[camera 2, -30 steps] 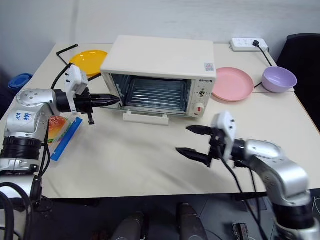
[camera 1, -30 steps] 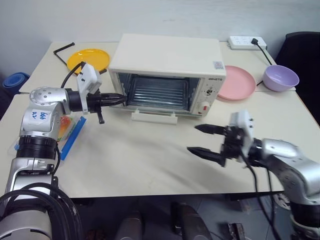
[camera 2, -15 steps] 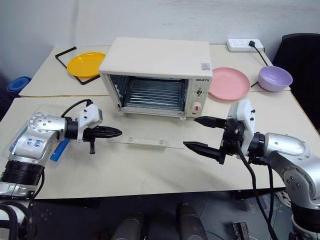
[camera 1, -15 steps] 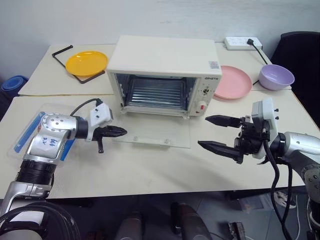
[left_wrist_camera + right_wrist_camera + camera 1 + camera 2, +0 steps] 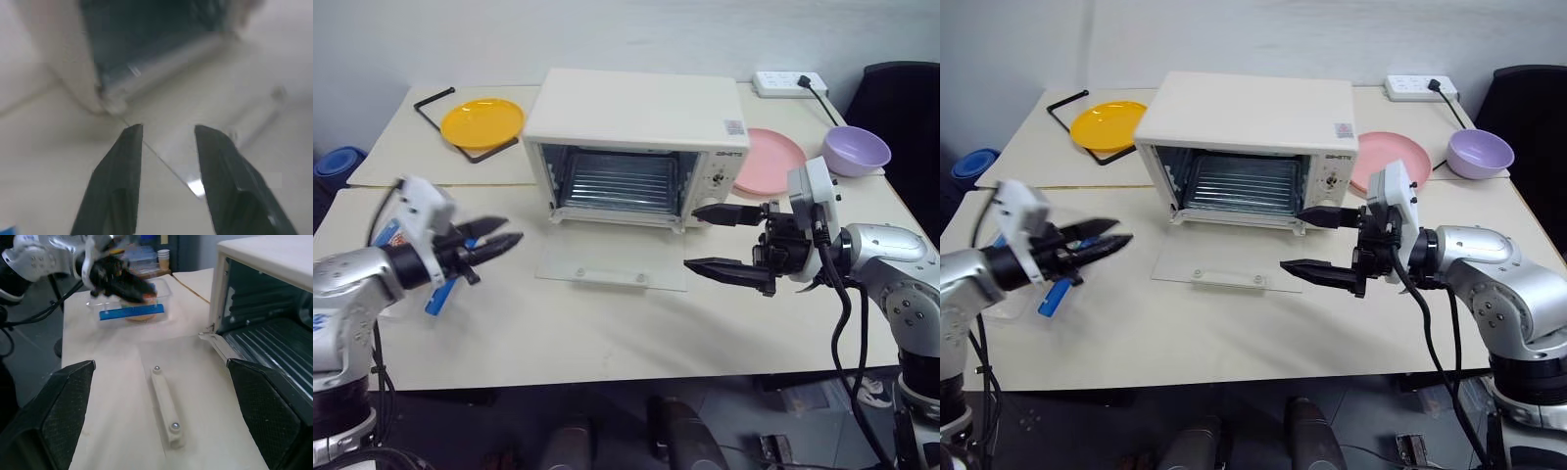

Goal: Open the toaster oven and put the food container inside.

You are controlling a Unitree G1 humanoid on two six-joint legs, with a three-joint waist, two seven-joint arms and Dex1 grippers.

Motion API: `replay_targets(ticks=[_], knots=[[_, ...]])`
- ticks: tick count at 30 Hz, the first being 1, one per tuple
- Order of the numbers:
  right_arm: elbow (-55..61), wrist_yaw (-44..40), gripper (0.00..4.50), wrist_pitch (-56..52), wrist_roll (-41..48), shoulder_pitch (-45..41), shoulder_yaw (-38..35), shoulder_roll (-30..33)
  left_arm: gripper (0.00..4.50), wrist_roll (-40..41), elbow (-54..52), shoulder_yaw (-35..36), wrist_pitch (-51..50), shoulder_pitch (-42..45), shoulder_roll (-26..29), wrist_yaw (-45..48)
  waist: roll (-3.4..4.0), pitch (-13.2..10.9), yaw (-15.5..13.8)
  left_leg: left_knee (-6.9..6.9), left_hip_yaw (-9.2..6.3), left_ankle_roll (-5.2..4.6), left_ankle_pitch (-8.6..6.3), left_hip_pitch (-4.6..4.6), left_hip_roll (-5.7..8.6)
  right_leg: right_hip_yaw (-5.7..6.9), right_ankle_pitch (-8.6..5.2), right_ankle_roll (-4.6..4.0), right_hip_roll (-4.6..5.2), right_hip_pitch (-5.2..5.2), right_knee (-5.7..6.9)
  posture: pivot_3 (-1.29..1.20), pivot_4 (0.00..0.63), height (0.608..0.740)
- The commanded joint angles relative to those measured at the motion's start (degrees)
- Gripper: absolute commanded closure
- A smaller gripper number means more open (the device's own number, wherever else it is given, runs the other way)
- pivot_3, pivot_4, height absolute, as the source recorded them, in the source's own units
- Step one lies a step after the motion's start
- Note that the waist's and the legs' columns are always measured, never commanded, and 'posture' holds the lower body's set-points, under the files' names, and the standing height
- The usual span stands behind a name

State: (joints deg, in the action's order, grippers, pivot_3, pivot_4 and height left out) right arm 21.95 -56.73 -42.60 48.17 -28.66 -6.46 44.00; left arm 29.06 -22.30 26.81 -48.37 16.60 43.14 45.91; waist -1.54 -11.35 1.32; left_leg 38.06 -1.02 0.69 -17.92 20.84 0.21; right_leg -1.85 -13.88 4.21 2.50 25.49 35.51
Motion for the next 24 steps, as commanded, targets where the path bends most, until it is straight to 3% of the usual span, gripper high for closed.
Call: replay_targets(ticks=[1,4,8,13,18,24], knots=[[-4.8,-4.3,0.00,3.3,-2.8,-4.3,3.8,-1.7,2.02,5.8,-17.4,14.0,-16.4,-5.2,-11.6,-17.7,0.02,0.0,0.1,0.00,0.05,0.01,0.01,-0.03,0.06,-0.03,0.02,0.03,0.01,-0.01,0.00,0.00,0.150,0.740],[-9.4,-7.6,0.00,4.8,-4.7,-7.7,6.6,-3.1,1.19,8.9,-25.7,25.5,-25.3,-10.3,-16.5,-22.6,-0.40,0.0,0.8,0.04,0.23,0.00,-0.03,-0.06,0.04,-0.14,0.12,0.18,0.03,-0.03,-0.05,0.00,0.150,0.740],[-14.4,-10.8,0.00,7.1,-7.7,-10.9,9.5,-5.2,0.14,15.6,-28.4,43.1,-32.5,-17.8,-18.3,-21.5,-0.41,0.0,0.5,-0.03,0.15,0.10,-0.08,-0.24,-0.11,-0.07,-0.03,-0.14,-0.17,-0.03,0.06,0.00,0.150,0.740],[-17.8,-13.6,0.00,8.4,-9.5,-13.0,11.2,-7.4,0.06,20.7,-27.0,56.4,-37.2,-23.0,-19.3,-21.5,-0.42,0.0,0.2,0.00,0.07,0.19,-0.02,-0.33,-0.06,-0.01,-0.10,-0.26,-0.20,-0.15,0.07,0.00,0.150,0.740],[-18.5,-14.5,0.00,8.5,-10.2,-13.7,11.4,-8.7,0.06,20.2,-24.2,58.7,-41.7,-22.7,-19.6,-24.4,-0.43,0.0,0.4,-0.01,0.10,0.21,-0.05,-0.48,-0.04,-0.01,-0.10,-0.25,-0.12,-0.35,-0.04,0.00,0.150,0.740],[-16.2,-13.3,0.00,7.5,-10.2,-12.2,10.3,-8.8,0.06,18.2,-17.8,56.1,-44.1,-14.5,-20.5,-36.7,-0.45,0.1,0.3,-0.04,0.07,0.24,-0.06,-0.51,-0.07,0.00,-0.10,-0.25,-0.15,-0.35,0.00,0.00,0.150,0.740]])
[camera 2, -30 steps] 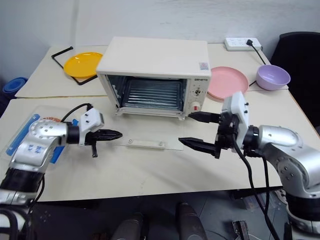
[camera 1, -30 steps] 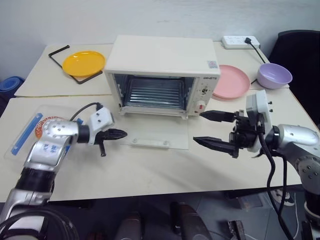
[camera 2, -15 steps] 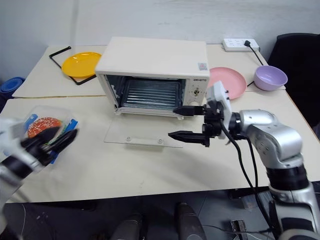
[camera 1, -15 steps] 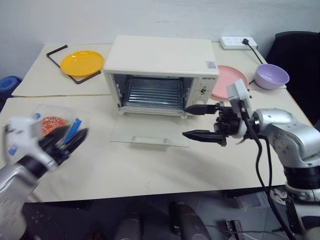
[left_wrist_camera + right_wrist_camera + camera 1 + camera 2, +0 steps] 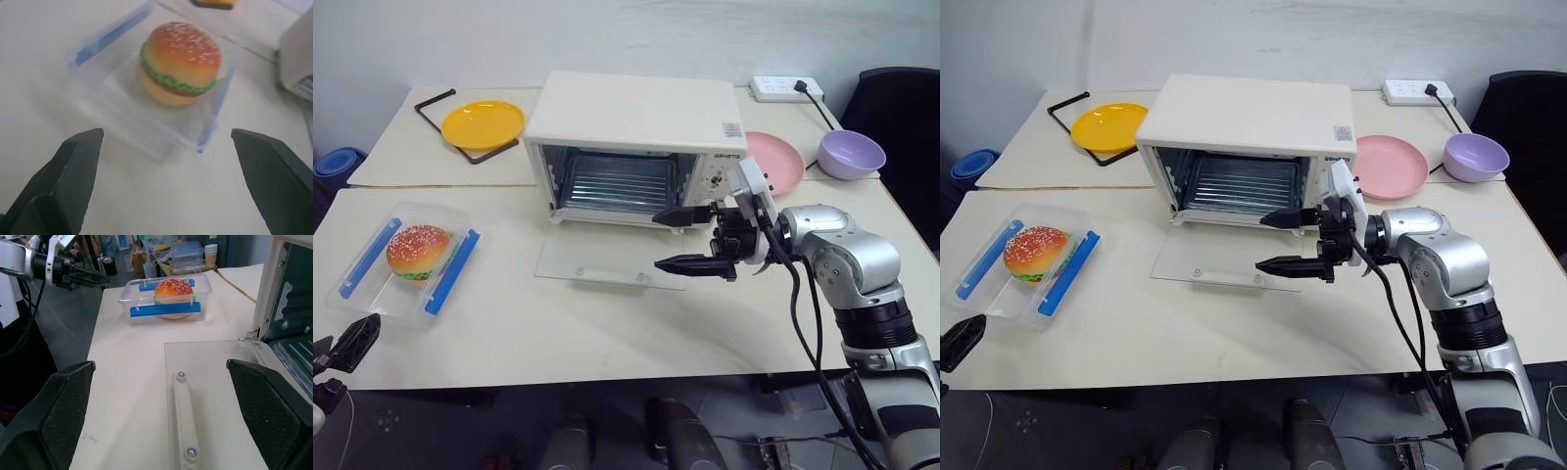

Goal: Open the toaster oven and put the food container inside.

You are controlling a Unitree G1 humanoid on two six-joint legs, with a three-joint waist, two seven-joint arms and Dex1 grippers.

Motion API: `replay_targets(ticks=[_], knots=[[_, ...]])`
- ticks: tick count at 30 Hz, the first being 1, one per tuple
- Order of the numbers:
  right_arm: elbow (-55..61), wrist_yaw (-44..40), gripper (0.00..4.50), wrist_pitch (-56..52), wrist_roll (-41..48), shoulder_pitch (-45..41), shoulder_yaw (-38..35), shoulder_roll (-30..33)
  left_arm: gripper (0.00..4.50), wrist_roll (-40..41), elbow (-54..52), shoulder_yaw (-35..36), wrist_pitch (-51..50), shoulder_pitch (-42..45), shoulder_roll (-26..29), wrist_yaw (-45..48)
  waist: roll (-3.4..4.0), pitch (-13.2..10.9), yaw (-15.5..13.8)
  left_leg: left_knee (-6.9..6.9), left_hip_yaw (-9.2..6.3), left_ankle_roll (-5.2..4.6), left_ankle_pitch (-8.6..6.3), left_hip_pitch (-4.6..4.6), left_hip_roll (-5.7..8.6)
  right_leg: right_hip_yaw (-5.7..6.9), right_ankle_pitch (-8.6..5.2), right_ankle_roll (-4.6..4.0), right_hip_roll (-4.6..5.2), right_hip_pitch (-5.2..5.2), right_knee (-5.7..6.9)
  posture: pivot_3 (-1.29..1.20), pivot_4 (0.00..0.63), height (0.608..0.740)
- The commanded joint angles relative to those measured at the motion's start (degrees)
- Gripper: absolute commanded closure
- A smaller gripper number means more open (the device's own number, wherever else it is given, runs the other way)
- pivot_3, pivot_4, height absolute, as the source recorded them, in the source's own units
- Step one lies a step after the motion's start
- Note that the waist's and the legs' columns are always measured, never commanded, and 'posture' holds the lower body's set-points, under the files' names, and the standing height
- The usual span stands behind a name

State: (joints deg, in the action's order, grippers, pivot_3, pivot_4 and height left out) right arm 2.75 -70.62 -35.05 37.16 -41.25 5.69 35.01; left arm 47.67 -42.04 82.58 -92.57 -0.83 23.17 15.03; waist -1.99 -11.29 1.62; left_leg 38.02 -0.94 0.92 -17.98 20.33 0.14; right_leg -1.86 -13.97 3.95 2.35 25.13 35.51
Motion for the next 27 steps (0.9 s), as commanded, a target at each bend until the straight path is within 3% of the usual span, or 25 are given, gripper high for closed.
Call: replay_targets(ticks=[1,14,23,27], knots=[[3.5,0.9,0.00,-0.3,0.9,0.9,-2.1,0.3,0.06,-0.3,2.7,0.3,0.1,3.9,-0.8,-7.5,-0.01,0.0,0.0,0.00,0.00,0.01,0.00,0.00,0.01,0.00,0.01,0.01,0.02,0.00,0.00,0.00,0.150,0.740],[12.9,7.5,0.00,-3.4,3.3,8.2,-7.0,1.3,0.06,-3.6,19.6,-7.7,0.1,20.6,1.1,-34.3,-0.06,0.0,0.0,-0.01,0.00,0.20,-0.13,0.00,-0.03,-0.02,0.03,0.05,0.00,0.03,0.00,0.00,0.150,0.740],[16.8,10.8,0.00,-4.1,4.6,11.9,-9.2,2.3,2.93,-1.5,26.1,-11.1,0.1,24.9,5.3,-42.2,-0.09,0.0,0.0,-0.02,0.01,0.24,-0.15,0.06,-0.03,-0.02,0.04,0.07,0.02,0.10,-0.01,0.00,0.150,0.740],[17.2,11.3,0.00,-3.2,4.4,12.7,-10.2,3.3,4.00,0.5,27.9,-12.8,0.1,27.3,7.6,-43.2,-0.10,0.0,0.0,-0.02,0.01,0.24,-0.14,0.06,-0.01,-0.01,0.04,0.07,0.04,0.10,0.00,0.00,0.150,0.740]])
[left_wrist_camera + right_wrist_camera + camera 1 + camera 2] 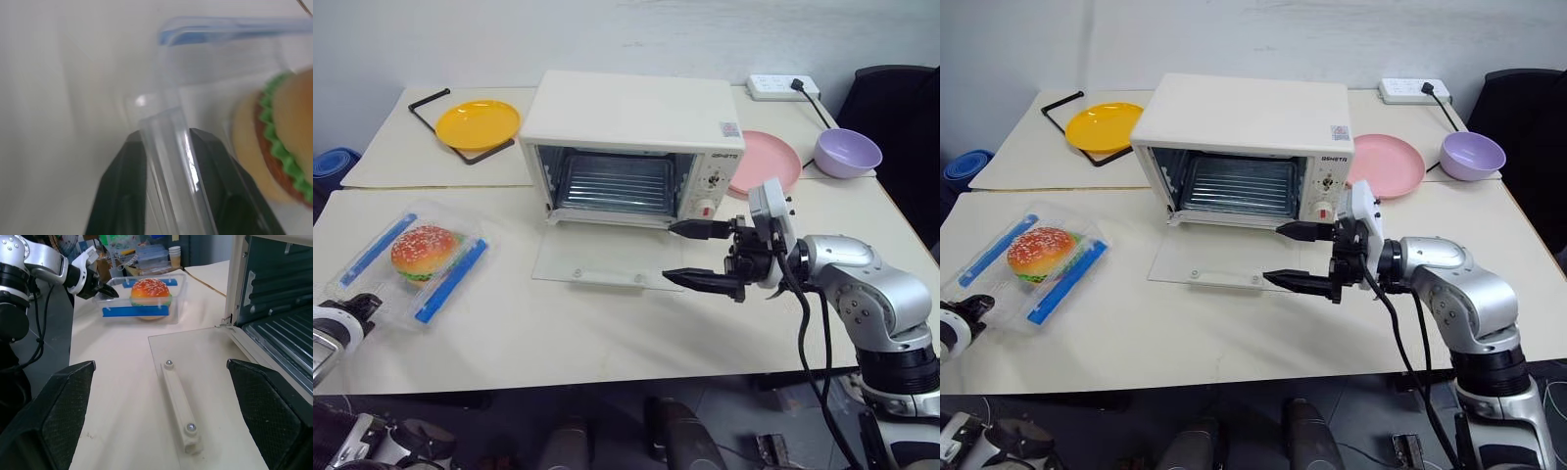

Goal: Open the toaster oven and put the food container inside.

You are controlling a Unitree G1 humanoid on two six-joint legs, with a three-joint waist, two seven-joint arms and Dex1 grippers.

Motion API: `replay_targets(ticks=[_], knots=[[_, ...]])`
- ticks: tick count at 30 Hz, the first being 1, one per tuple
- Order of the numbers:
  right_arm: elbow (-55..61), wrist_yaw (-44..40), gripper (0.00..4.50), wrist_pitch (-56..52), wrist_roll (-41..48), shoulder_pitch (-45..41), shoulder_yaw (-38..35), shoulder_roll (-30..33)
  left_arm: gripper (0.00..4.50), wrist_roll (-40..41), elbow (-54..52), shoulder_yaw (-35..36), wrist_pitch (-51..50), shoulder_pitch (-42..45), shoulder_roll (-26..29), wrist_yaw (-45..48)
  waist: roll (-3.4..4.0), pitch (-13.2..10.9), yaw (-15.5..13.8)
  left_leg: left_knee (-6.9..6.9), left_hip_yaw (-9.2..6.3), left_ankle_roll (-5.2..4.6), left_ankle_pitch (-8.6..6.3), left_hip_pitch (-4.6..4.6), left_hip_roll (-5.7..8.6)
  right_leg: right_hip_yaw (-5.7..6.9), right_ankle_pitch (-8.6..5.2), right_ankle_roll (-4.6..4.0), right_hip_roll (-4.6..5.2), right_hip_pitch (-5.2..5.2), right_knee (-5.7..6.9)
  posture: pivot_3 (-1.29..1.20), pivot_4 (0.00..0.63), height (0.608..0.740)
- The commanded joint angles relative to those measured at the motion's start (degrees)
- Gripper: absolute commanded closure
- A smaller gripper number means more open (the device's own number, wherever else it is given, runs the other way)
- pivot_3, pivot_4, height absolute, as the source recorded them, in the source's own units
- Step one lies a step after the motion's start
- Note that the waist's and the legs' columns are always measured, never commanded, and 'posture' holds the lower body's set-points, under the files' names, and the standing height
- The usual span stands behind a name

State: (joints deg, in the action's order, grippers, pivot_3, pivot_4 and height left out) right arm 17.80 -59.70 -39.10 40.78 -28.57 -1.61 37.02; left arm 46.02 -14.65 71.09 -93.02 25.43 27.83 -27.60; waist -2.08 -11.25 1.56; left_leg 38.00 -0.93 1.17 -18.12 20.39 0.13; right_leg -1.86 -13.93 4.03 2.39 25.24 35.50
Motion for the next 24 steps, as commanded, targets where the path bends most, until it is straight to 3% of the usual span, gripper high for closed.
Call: replay_targets(ticks=[1,2,10,14,18,24], knots=[[2.1,0.7,0.00,0.0,1.6,-0.1,-3.5,1.7,4.24,3.5,1.3,-3.2,0.5,1.0,4.5,0.0,-0.03,0.0,0.0,0.00,0.00,0.00,0.00,0.00,0.00,0.00,0.00,0.01,0.00,0.00,0.00,0.00,0.150,0.740],[2.0,0.8,0.00,-0.6,2.2,-0.1,-3.9,2.0,4.42,4.5,1.9,-4.5,0.5,0.8,5.7,0.3,-0.13,-0.1,0.0,0.00,0.00,0.00,0.00,0.00,0.00,0.00,0.00,0.01,0.00,0.00,0.01,0.00,0.150,0.740],[3.7,4.3,0.00,-1.2,3.0,4.6,-6.6,2.8,4.44,11.2,10.4,-19.2,0.5,2.4,21.6,17.5,-0.24,-0.1,0.0,-0.12,0.00,0.02,0.00,0.11,-0.01,0.00,-0.02,-0.04,0.04,0.14,-0.10,0.00,0.150,0.740],[5.0,6.1,0.00,-0.9,2.8,7.4,-8.6,3.8,4.44,15.6,10.7,-28.5,0.5,3.9,26.0,25.2,-0.22,-0.1,0.0,-0.17,-0.01,0.01,0.00,0.26,0.00,0.00,-0.03,-0.04,0.07,0.24,-0.20,0.00,0.150,0.740],[6.4,7.6,0.00,-0.9,3.2,9.3,-9.9,4.1,4.44,16.1,9.2,-36.8,0.5,7.4,26.0,28.4,-0.22,-0.1,0.0,-0.19,-0.01,0.00,-0.01,0.27,0.00,0.00,-0.02,-0.04,0.09,0.24,-0.25,0.00,0.150,0.740],[9.0,10.6,0.00,-0.9,3.5,11.8,-11.9,4.0,4.44,8.7,8.2,-49.4,0.6,18.0,16.1,26.1,-0.21,-0.1,-0.3,-0.23,-0.02,-0.05,0.02,0.32,0.05,-0.01,0.02,0.04,0.08,0.24,-0.28,0.00,0.150,0.740]])
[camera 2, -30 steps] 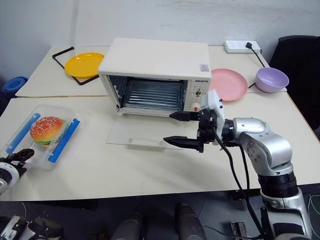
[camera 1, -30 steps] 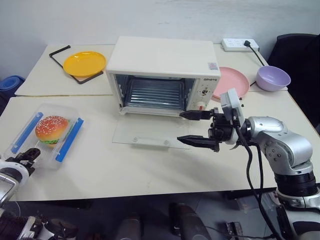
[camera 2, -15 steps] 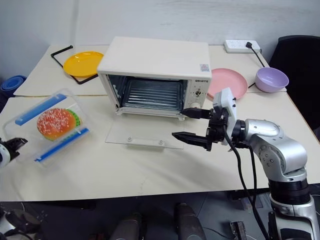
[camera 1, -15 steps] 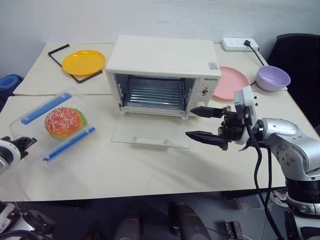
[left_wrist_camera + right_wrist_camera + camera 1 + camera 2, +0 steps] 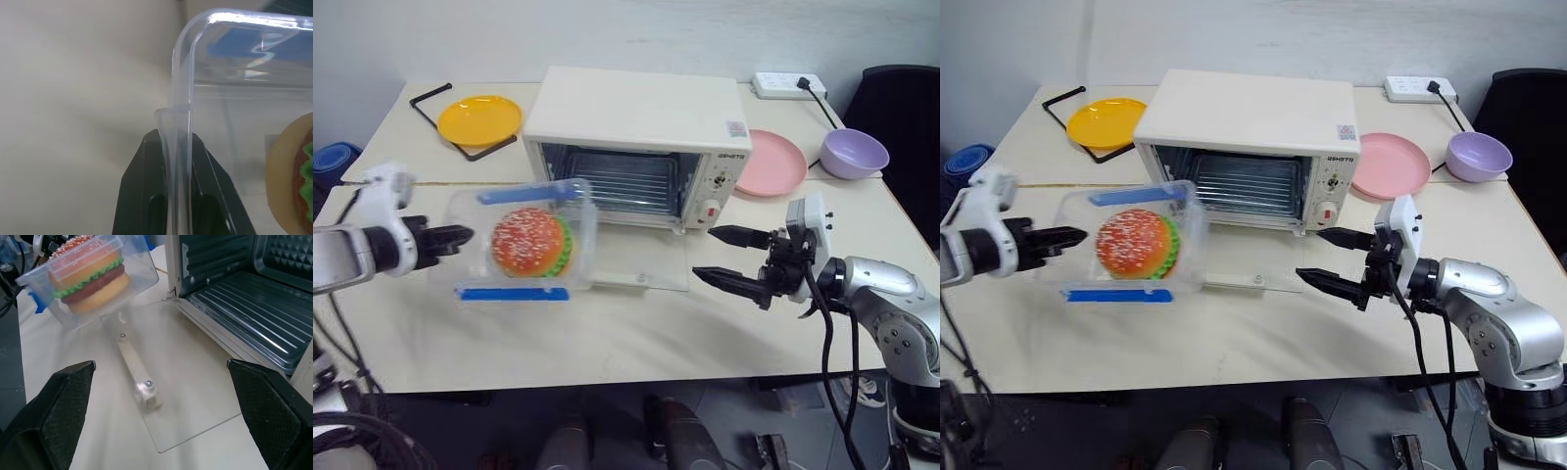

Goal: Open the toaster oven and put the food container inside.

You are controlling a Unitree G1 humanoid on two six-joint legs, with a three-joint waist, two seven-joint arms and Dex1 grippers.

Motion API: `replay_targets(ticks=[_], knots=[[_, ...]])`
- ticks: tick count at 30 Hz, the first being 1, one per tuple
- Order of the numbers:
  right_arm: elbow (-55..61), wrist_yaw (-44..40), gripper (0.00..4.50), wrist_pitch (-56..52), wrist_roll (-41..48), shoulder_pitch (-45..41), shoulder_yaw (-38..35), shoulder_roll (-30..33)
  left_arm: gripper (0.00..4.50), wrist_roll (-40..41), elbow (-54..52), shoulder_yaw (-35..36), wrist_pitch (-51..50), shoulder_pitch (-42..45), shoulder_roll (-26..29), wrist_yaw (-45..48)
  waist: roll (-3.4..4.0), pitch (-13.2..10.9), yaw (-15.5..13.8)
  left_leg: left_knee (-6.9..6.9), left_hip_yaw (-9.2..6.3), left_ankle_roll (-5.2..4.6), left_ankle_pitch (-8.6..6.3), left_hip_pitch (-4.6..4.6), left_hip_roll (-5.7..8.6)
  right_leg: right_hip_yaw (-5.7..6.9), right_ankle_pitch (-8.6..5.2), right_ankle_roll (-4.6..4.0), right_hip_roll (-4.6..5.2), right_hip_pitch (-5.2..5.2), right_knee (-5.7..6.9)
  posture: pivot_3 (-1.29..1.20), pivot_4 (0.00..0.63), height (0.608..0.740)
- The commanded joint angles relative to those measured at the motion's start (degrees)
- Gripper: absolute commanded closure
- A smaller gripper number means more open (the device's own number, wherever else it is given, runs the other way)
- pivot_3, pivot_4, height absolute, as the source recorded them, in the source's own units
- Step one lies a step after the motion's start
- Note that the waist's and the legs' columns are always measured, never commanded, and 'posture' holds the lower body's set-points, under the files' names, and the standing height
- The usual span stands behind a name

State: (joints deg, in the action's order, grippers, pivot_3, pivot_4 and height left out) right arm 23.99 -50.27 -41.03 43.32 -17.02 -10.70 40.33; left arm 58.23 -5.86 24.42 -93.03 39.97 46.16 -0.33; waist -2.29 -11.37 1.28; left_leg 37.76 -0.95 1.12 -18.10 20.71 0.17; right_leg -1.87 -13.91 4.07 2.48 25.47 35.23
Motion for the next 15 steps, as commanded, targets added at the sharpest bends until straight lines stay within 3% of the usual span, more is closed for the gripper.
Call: replay_targets(ticks=[1,14,15], knots=[[3.0,1.4,0.00,0.8,1.4,0.4,-3.3,0.9,4.44,-4.5,-0.5,-4.1,0.6,4.6,-3.4,-1.3,0.00,0.0,0.1,0.00,0.00,-0.01,0.01,0.01,0.02,-0.01,0.01,0.02,0.01,0.00,0.00,0.00,0.150,0.740],[5.6,4.8,0.00,1.0,1.3,3.2,-4.8,1.4,4.44,-15.5,-0.2,-7.8,0.5,10.7,-12.8,-2.0,0.01,0.0,0.1,0.01,0.01,-0.02,0.02,0.14,0.01,-0.02,0.05,0.09,-0.06,0.10,-0.08,0.00,0.150,0.740],[5.5,5.1,0.00,0.9,1.4,2.9,-4.7,1.3,4.10,-16.3,0.1,-7.3,0.5,10.8,-13.6,-2.1,0.02,0.0,0.1,0.04,-0.01,-0.05,0.04,0.21,0.03,-0.01,0.07,0.13,-0.05,0.10,-0.09,0.00,0.150,0.740]])
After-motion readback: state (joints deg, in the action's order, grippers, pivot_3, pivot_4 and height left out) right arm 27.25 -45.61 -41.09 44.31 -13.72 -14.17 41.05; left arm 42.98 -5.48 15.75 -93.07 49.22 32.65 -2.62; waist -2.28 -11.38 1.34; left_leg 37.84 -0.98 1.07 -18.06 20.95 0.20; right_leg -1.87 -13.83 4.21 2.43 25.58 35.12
